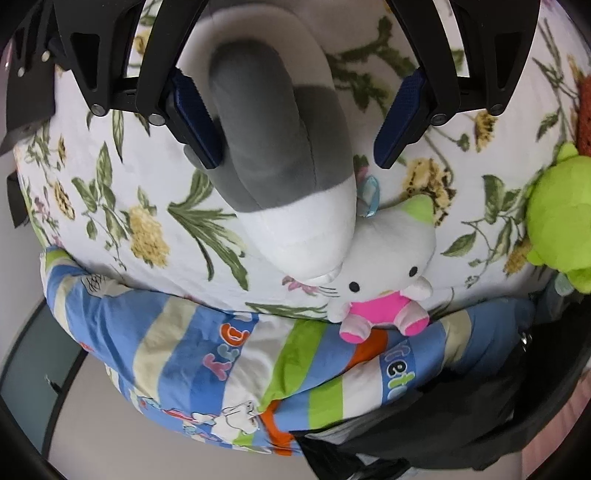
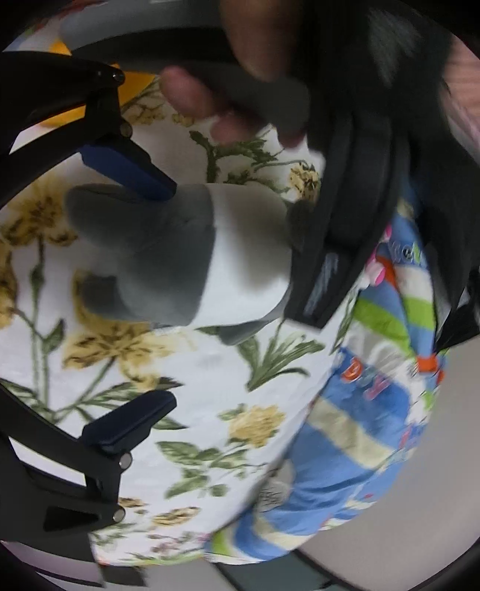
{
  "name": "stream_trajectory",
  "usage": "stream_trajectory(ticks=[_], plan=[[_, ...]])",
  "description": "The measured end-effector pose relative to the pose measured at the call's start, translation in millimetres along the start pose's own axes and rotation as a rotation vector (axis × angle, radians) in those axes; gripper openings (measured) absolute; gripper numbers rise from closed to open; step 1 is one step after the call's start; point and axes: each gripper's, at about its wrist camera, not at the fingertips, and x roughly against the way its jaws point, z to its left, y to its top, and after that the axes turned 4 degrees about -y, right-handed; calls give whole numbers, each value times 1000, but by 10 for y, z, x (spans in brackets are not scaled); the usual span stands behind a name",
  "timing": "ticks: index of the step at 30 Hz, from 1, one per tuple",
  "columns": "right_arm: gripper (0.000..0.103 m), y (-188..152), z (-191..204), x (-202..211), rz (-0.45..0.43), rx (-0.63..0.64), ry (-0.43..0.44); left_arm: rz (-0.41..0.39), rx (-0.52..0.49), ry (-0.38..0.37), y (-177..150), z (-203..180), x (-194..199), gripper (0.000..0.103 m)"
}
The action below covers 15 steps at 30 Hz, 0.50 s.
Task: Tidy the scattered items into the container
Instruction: 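Close both tools together around the grey-and-white plush toy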
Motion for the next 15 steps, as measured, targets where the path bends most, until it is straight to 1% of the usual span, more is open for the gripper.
stream_trajectory(ticks=[1, 2, 7, 10, 11, 12, 13, 14, 15], plan=[[102, -3, 20, -51, -3, 8, 5, -6, 16, -4, 8, 20, -38, 95], [102, -8, 32, -106, 2, 11, 4, -11, 21, -5, 15, 29, -69, 98], [103, -46, 86, -392, 36, 30, 15, -33, -1, -19, 9, 45, -227, 100], [102, -66, 97, -465, 16, 28, 47, -58, -6, -34, -5, 62, -256, 100], [101, -78, 86, -477, 11, 19, 68, -73, -24, -34, -13, 55, -248, 94], [90, -88, 71, -488, 13, 8, 99, -77, -41, -39, -17, 42, -246, 89], [84, -96, 67, -502, 21, 0, 125, -74, -57, -49, -20, 26, -250, 78], [82, -101, 64, -493, 16, 0, 132, -72, -67, -60, -21, 8, -243, 73], [76, -103, 58, -473, 8, 0, 137, -78, -66, -61, -24, 1, -224, 70]])
